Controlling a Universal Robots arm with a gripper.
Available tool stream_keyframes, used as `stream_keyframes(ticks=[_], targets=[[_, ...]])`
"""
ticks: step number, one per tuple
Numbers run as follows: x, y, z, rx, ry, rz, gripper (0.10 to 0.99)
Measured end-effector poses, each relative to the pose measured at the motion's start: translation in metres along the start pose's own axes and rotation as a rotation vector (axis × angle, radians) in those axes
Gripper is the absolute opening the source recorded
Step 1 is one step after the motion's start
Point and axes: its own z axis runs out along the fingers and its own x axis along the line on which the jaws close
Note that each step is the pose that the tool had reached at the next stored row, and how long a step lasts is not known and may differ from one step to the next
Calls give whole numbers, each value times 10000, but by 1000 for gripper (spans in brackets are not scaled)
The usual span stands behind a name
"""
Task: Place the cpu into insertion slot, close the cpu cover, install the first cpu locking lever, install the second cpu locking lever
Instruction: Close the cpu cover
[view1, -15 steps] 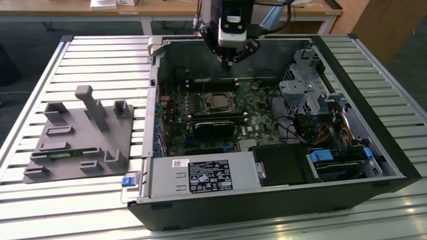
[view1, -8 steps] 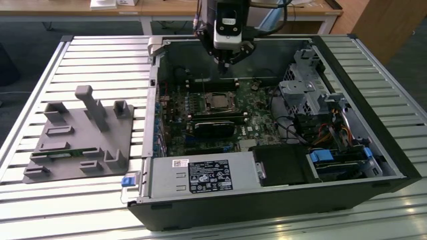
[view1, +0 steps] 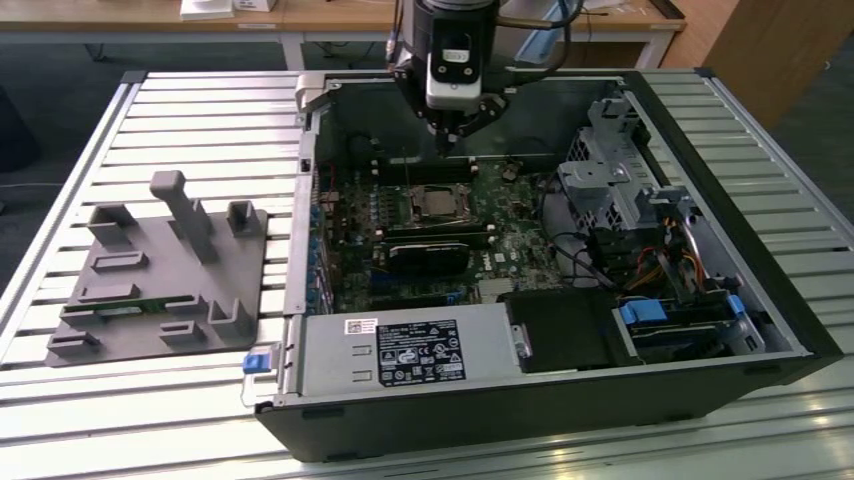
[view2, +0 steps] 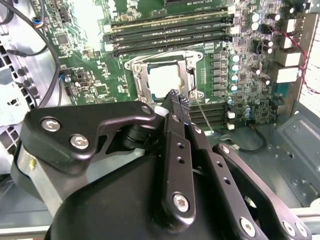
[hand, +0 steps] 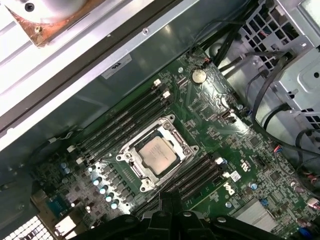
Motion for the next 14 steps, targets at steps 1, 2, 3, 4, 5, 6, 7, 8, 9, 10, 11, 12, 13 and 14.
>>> stream_keyframes(ticks=[1,2,3,4,5,6,7,8,9,10,11,12,13,14], targets=[[0,-1,18,1,0,0,106],[0,-1,36,3,-2,0,106],[0,-2,51,7,-3,0,106],[1,-2,56,9,-3,0,106],[1,-2,55,10,-3,0,106],[1,-2,55,11,-3,0,106],[1,-2,56,10,-3,2,106],[2,-2,58,10,-3,44,106],[3,0,62,9,-6,144,106],[3,0,69,9,-11,284,106],[3,0,77,11,-17,461,106],[3,0,86,13,-23,643,106],[3,-1,96,14,-29,838,106],[3,-1,106,15,-35,1019,106]])
